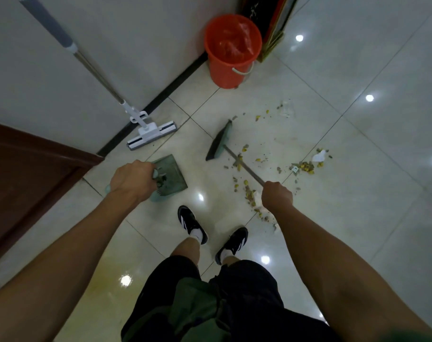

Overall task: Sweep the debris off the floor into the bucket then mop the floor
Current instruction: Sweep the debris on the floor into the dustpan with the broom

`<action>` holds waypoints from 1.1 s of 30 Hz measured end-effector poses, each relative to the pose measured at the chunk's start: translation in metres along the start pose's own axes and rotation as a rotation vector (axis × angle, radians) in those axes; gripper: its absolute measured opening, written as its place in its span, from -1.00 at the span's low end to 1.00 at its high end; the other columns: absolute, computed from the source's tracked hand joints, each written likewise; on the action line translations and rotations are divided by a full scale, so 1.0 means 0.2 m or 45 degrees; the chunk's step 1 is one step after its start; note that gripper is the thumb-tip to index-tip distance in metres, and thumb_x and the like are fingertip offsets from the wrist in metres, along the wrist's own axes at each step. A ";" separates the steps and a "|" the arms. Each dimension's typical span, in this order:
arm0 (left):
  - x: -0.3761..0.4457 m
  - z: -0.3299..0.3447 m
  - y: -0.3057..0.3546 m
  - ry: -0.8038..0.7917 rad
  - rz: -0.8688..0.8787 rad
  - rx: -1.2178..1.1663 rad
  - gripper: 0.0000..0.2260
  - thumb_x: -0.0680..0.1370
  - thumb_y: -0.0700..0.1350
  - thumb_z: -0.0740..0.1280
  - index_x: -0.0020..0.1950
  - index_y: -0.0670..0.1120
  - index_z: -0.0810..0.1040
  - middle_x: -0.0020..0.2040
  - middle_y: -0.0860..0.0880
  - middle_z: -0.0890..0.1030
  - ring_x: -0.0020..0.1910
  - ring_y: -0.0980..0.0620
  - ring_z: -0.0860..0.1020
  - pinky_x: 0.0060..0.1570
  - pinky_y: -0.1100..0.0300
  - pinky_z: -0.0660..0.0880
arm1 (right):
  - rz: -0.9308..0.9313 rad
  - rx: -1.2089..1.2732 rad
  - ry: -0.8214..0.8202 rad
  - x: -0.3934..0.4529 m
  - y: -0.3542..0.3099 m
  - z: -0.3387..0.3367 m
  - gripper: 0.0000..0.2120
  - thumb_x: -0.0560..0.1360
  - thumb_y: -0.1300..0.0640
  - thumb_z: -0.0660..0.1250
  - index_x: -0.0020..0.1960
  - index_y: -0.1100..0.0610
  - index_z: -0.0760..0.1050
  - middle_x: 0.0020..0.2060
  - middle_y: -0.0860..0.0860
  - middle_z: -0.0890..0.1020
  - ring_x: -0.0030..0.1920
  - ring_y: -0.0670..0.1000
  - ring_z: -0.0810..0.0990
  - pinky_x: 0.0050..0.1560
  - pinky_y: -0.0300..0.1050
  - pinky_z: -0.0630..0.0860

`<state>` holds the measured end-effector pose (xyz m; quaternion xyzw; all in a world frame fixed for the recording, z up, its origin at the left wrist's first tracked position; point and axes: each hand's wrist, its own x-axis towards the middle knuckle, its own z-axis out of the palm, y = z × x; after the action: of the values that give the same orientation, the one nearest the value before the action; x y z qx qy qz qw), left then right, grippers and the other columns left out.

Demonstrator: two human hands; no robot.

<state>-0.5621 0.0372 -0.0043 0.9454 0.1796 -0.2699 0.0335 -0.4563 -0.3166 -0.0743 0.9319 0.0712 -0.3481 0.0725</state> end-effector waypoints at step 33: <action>0.76 -0.62 0.52 0.116 0.271 -0.017 -0.88 0.50 -0.13 0.27 -0.07 -0.02 0.60 -0.15 -0.11 0.63 -0.18 -0.19 0.62 -0.18 0.01 0.59 | 0.285 0.965 -0.018 0.41 -0.01 -0.31 -0.66 0.60 0.17 0.22 0.35 0.22 0.47 0.18 0.21 0.59 0.10 0.20 0.61 0.06 -0.04 0.56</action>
<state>-0.3426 0.0088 0.0180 0.9701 0.0814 -0.2205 0.0598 -0.3563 -0.2955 -0.0821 0.8924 -0.1647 -0.3459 -0.2386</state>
